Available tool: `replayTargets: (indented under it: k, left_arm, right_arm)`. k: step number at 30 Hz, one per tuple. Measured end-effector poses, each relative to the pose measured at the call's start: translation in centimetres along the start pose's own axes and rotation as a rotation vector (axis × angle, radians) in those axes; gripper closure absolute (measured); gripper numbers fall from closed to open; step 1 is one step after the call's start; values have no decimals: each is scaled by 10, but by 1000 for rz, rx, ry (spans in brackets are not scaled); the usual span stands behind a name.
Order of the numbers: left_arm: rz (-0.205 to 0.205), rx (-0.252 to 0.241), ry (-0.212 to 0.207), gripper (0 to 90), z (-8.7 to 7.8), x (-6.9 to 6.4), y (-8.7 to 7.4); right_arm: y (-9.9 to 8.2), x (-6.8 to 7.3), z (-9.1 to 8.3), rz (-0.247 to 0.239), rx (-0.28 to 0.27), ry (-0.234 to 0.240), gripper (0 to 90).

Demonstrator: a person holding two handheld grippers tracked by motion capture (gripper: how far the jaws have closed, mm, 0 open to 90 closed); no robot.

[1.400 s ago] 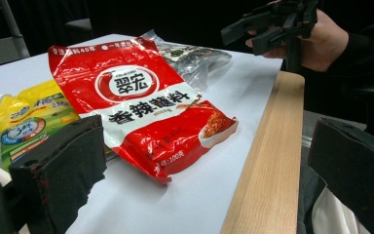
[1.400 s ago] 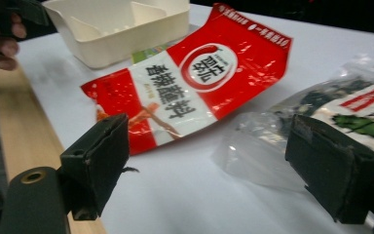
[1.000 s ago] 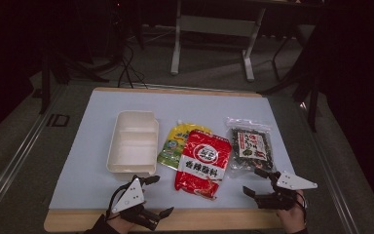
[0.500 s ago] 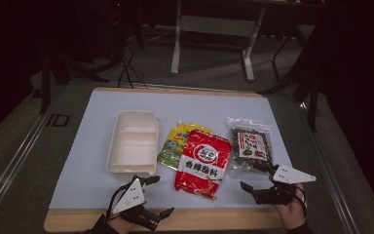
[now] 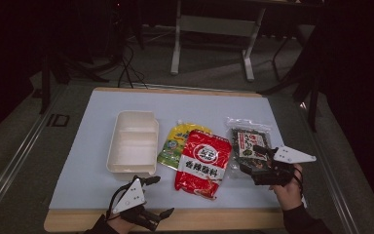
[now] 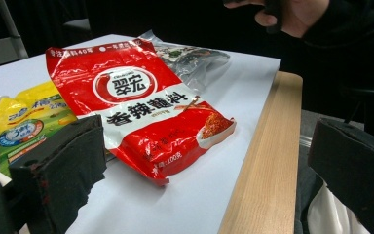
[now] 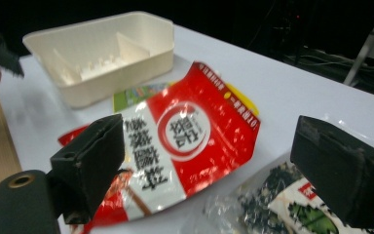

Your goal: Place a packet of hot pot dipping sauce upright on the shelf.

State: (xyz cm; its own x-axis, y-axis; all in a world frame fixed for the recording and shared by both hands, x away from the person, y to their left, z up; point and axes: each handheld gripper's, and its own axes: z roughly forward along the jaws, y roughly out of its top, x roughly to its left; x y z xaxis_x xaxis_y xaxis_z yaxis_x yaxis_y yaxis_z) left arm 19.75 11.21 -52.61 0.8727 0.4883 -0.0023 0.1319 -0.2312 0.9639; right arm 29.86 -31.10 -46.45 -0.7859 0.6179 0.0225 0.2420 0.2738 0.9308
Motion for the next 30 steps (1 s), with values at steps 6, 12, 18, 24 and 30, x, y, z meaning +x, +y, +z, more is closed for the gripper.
replayTargets:
  k: [6, 12, 18, 24, 30]
  left_arm:
    - [-2, 2, -3, 18, 0, 0, 0]
    - [-1, 2, -4, 18, 0, -1, 0]
    - [1, 5, -5, 18, 1, -1, 0]
    - [5, 7, -6, 18, 1, -1, -1]
    - [9, 12, -7, 18, 1, -2, -1]
  right_arm:
    - [7, -8, 8, 38, -15, -10, 99]
    - [11, -18, 26, 60, 13, -26, 128]
    - [12, -25, 47, 80, 48, -29, 129]
    - [4, -32, 66, 112, 71, -65, 147]
    - [-7, -32, 81, 143, 133, -100, 216]
